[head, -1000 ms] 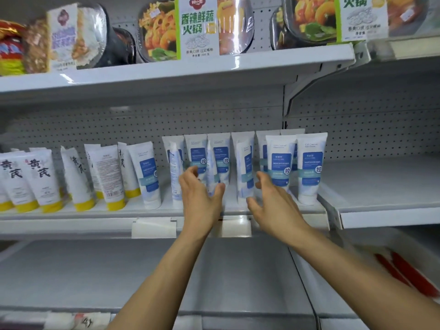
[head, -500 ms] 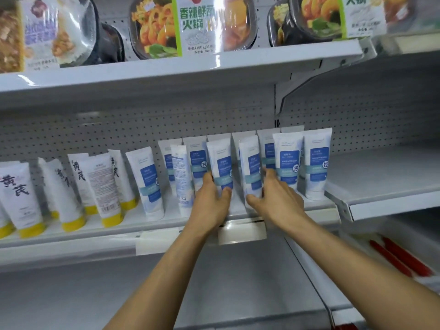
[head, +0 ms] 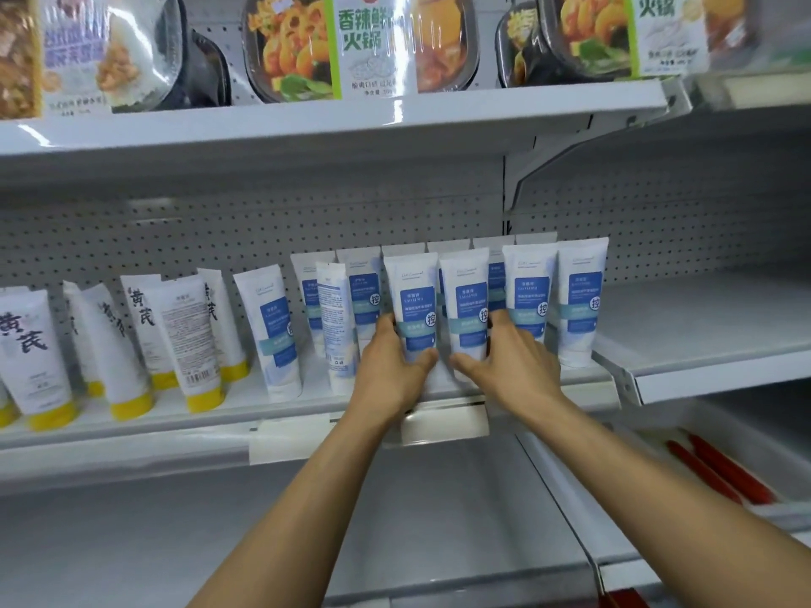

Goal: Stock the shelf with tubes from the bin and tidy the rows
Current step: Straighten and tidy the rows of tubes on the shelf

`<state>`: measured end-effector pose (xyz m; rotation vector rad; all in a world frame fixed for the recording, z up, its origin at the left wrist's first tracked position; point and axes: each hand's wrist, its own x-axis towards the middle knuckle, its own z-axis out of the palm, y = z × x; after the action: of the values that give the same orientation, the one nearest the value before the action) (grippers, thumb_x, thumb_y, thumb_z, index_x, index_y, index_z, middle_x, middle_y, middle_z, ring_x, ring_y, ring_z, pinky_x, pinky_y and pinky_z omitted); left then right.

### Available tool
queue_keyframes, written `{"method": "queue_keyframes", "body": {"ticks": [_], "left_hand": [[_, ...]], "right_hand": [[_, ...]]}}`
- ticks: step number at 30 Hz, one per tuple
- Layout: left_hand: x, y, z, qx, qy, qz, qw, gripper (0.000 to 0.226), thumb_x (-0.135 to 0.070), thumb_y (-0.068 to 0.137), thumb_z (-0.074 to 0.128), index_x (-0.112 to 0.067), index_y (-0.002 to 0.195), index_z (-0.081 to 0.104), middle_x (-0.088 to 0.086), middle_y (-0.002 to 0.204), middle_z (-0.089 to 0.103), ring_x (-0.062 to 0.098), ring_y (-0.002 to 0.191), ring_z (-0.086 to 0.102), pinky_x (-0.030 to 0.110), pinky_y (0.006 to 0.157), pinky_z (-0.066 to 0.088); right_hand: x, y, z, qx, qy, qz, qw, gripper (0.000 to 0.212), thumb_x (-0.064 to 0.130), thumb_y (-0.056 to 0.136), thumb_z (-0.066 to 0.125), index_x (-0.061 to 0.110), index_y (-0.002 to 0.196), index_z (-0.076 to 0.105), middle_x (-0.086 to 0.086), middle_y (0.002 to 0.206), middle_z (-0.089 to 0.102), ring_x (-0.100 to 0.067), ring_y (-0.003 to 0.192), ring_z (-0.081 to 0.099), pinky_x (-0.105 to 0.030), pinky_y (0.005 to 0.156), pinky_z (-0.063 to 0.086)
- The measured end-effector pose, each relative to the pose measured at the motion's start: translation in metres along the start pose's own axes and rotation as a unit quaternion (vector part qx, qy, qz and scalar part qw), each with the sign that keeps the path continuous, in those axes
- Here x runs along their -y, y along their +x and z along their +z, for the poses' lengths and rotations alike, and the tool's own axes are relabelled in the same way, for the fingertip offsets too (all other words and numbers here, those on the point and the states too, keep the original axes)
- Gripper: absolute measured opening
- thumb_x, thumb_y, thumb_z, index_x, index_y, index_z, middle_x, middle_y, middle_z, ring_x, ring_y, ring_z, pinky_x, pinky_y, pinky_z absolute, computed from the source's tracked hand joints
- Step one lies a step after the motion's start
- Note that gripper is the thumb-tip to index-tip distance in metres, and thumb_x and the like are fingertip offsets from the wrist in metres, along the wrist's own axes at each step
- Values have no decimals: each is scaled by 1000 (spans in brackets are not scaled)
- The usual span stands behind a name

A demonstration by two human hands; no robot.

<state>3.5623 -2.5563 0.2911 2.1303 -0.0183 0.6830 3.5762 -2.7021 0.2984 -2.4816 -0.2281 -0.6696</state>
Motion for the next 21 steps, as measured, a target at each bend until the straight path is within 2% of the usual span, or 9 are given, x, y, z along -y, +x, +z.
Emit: {"method": "queue_keyframes", "body": {"ticks": [3, 7, 21], "left_hand": [[-1, -1, 4, -25, 37, 12, 999, 64, -29, 77, 78, -20, 130, 43, -2, 128, 60, 17, 116, 57, 39, 101, 47], [-2, -1, 4, -28, 45, 13, 999, 61, -25, 80, 75, -20, 132, 43, -1, 130, 59, 18, 118, 57, 35, 101, 46], [-4, -1, 7, -16, 39, 4, 999, 58, -24, 83, 74, -20, 132, 43, -2, 132, 58, 16, 118, 57, 39, 104, 46]], "right_hand": [[-1, 1, -1, 3, -7, -6, 1000, 56, 52, 80, 66, 19, 118, 43, -3, 112, 64, -26, 104, 62, -35, 77, 46], [0, 4, -3, -2, -18, -6, 1000, 53, 49, 82, 65, 16, 117, 43, -6, 113, 64, -29, 106, 61, -36, 77, 45], [0, 6, -5, -2, -9, -8, 1000, 55, 47, 82, 67, 13, 118, 42, -8, 116, 63, -30, 107, 62, -36, 78, 47]]}}
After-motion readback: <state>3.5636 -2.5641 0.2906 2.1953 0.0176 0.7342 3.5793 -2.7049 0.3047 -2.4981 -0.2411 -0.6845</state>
